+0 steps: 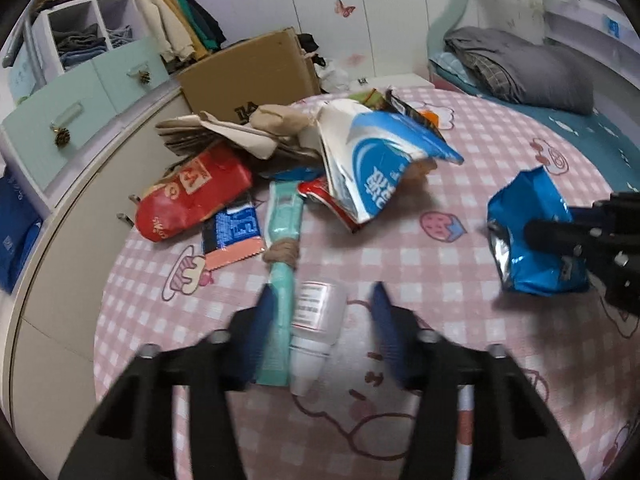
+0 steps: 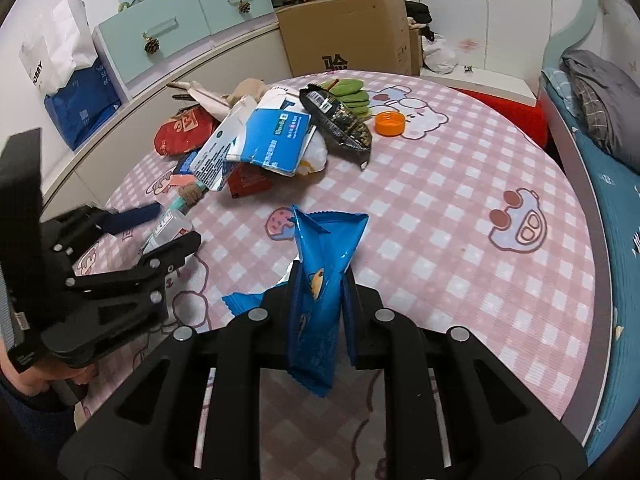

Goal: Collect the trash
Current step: 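Grasp the blue snack wrapper with the right tool while the left tool grasps the small white bottle, then carry both items to the blue bin and open both tools to drop them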

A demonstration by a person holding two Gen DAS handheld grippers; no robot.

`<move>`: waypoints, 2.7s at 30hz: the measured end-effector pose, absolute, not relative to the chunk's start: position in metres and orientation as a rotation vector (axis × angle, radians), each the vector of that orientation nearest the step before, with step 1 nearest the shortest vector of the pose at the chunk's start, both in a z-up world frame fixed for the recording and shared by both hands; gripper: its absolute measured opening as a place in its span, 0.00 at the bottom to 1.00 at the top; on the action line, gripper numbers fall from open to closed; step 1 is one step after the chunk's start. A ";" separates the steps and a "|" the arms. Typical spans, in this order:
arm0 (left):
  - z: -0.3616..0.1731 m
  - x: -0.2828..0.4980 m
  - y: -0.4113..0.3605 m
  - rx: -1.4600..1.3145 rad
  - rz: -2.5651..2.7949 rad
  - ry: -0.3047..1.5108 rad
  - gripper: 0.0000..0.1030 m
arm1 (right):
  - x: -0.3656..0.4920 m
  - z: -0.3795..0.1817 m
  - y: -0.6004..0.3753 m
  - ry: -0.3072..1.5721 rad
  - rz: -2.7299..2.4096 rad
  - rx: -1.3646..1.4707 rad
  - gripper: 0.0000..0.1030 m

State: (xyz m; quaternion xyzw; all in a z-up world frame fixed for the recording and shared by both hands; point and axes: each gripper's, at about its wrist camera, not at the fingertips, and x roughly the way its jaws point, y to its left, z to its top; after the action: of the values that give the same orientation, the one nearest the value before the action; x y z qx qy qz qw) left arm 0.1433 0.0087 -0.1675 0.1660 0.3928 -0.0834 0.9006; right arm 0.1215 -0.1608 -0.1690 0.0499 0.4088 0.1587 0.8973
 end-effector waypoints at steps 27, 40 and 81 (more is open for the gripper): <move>-0.130 0.089 -0.013 0.063 -0.368 0.719 0.23 | 0.096 -0.145 -0.225 0.747 0.296 0.205 0.18; -0.115 0.077 -0.168 0.011 -0.602 0.657 0.23 | 0.057 -0.142 -0.381 0.665 0.097 0.363 0.18; -0.454 0.144 -0.375 0.219 -0.555 1.320 0.85 | 0.030 -0.510 -0.561 1.189 -0.303 0.894 0.94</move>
State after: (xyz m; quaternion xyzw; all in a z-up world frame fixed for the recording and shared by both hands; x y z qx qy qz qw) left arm 0.1436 -0.3749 -0.4539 0.1002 0.6039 -0.2539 0.7489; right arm 0.0304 -0.5614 -0.5099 0.4051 0.5391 -0.1372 0.7256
